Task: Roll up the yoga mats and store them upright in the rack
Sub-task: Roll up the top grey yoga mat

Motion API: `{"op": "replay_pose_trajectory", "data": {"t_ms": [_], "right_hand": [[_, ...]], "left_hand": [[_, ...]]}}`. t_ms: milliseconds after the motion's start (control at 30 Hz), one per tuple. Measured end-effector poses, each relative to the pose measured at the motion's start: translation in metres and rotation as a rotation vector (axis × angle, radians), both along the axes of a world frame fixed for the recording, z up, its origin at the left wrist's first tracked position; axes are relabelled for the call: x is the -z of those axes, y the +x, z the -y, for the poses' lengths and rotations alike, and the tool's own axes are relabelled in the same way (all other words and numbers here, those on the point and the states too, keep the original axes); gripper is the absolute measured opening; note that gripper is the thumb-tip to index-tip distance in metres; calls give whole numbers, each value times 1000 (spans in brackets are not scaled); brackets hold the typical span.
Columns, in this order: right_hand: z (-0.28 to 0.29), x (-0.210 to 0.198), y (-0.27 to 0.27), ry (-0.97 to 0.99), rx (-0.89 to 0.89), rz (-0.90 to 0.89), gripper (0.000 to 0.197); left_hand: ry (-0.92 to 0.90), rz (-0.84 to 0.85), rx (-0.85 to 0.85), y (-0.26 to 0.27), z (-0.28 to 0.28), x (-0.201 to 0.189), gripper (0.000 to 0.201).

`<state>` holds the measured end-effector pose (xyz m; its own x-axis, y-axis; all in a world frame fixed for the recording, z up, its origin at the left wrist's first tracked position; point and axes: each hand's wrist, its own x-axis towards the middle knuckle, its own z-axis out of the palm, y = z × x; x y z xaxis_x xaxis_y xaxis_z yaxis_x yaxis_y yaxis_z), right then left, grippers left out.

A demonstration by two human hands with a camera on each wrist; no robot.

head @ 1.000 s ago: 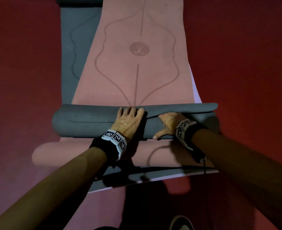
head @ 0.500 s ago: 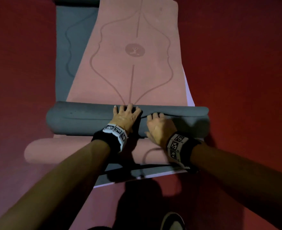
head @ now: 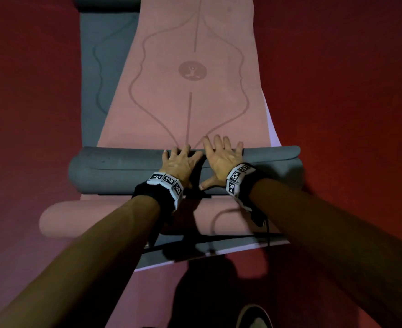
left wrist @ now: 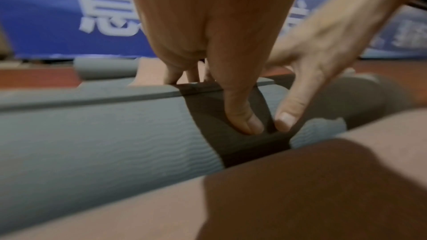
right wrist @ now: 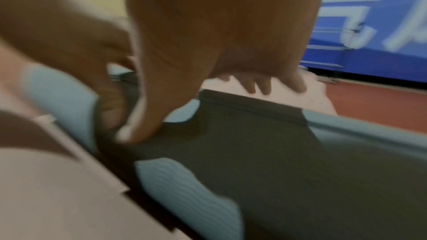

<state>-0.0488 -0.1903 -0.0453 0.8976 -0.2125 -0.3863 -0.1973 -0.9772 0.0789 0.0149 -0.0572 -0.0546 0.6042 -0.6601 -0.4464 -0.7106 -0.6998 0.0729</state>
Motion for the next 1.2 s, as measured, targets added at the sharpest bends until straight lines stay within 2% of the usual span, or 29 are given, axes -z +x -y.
{"op": "replay_pose_trajectory", "data": {"t_ms": [133, 300, 433, 600, 700, 767, 900, 1067, 1200], "right_hand": [[10, 9, -7, -38, 97, -106, 134], [-6, 19, -22, -206, 33, 15, 122], [-5, 16, -29, -204, 5, 77, 117], [51, 10, -31, 4, -187, 199, 77], [66, 43, -43, -135, -327, 381, 53], [60, 46, -44, -186, -386, 400, 42], [52, 40, -39, -206, -384, 411, 52], [28, 18, -29, -321, -296, 447, 43], [18, 33, -39, -428, -230, 391, 36]], "left_hand": [[-19, 30, -9, 0, 0, 2, 105], [26, 183, 25, -8, 1, 10, 118], [35, 54, 0, -5, 0, 10, 114], [12, -9, -20, -2, -3, 4, 109], [19, -23, -13, 0, -2, 3, 109], [30, -22, -4, 1, -2, 4, 109], [40, -36, -9, 4, 1, 4, 111], [57, -41, -13, 5, 2, 3, 110], [55, -49, -8, 5, 2, -1, 108]]}}
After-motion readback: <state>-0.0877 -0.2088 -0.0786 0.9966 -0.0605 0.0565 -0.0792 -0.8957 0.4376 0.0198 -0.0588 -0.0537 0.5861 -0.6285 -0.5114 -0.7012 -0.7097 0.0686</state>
